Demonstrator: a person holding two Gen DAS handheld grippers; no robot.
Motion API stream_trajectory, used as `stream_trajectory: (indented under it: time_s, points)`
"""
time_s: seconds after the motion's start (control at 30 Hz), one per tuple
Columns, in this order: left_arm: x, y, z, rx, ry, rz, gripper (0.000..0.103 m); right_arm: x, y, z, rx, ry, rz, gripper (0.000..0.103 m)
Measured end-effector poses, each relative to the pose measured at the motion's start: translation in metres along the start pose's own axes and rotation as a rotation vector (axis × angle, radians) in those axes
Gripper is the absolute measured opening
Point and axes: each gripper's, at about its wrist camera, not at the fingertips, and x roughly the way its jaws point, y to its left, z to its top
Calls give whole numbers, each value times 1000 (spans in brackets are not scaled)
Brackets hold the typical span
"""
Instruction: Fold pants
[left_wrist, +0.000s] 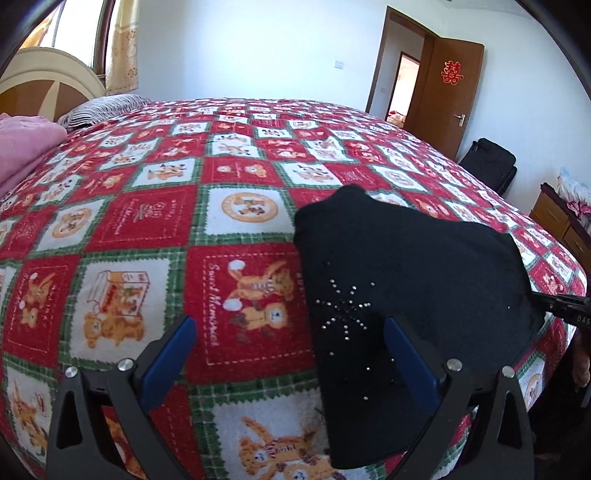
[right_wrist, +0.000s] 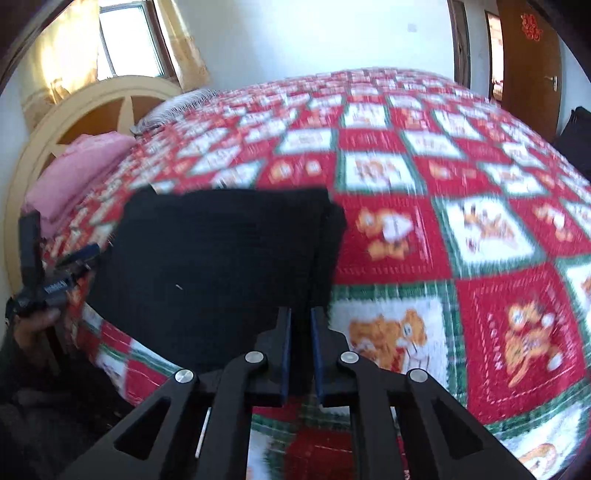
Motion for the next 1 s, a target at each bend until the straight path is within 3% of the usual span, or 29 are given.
stream_trajectory:
  time_s: [0.07,0.23,0.27,0.3,0.37,0.63,0.77,1.0]
  points:
    - [-2,1,1,1,-12,-10,103,-2,-2,2,4,18,16,10]
    - [3,6,9,-55,-22,-124,103,-6,-2,5,9,1,53,11]
    - [6,5,10,-63,-17,-142,103,-7,-4,7,29,-11,67,19]
    - [7,4,11,-62,-18,-153,103,-8,-10,9,66,-24,94,40]
    - [11,-2,13,-47,-15,-155,103,-6,-15,13,112,-42,130,67]
    - [19,-11,15,-2,-15,-121,103,35,-21,32,202,-2,175,67]
    - [25,-12,16,13,-14,-110,103,43,-22,34,233,-7,192,58]
    - [27,-12,18,19,-21,-123,103,45,-24,30,229,-36,201,56]
